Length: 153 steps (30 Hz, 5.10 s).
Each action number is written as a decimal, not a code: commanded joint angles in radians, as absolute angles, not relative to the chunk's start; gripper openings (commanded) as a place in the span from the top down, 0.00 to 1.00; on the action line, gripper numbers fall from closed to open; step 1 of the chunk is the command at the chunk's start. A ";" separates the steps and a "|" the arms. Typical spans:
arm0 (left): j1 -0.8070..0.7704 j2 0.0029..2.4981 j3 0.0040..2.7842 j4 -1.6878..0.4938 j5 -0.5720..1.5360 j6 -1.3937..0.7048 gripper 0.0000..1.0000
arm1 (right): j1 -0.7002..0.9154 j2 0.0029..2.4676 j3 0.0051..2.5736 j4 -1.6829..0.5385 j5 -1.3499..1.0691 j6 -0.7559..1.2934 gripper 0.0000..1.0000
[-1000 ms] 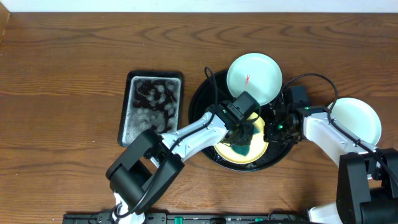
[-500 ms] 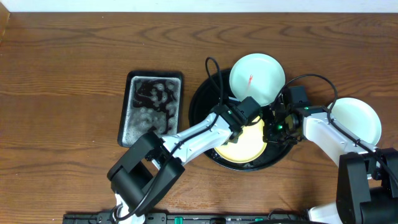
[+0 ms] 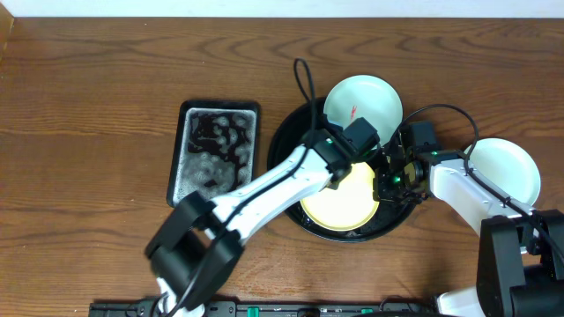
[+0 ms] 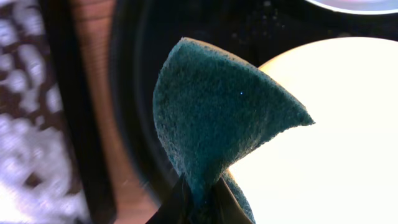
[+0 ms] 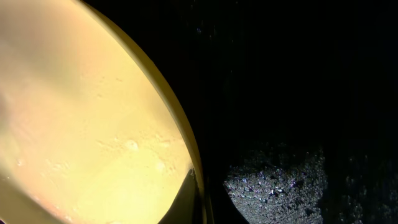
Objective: Clean dirty plates on tray and stack at the side
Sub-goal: 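Return the sponge to the basin with the left gripper, then lift the yellow plate's edge with the right gripper, then carry the yellow plate right and set it on the mint plate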
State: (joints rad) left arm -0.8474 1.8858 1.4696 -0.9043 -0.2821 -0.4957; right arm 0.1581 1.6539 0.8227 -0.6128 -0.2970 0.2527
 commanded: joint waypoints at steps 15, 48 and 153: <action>-0.268 1.530 1.282 -0.965 0.018 -0.297 0.92 | 0.152 1.627 0.804 -0.606 -0.252 0.248 0.99; -0.149 1.294 1.132 -0.863 0.228 -0.277 0.18 | 0.876 1.103 0.840 -0.743 0.902 0.321 0.99; -0.149 1.294 1.132 -0.862 0.228 -0.277 0.16 | 1.156 1.104 0.857 -0.695 1.267 0.075 0.99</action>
State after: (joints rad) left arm -0.1516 1.2942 1.1191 -0.8597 0.2234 -0.2867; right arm 1.1500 1.1141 0.8318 -0.7002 1.2102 0.0700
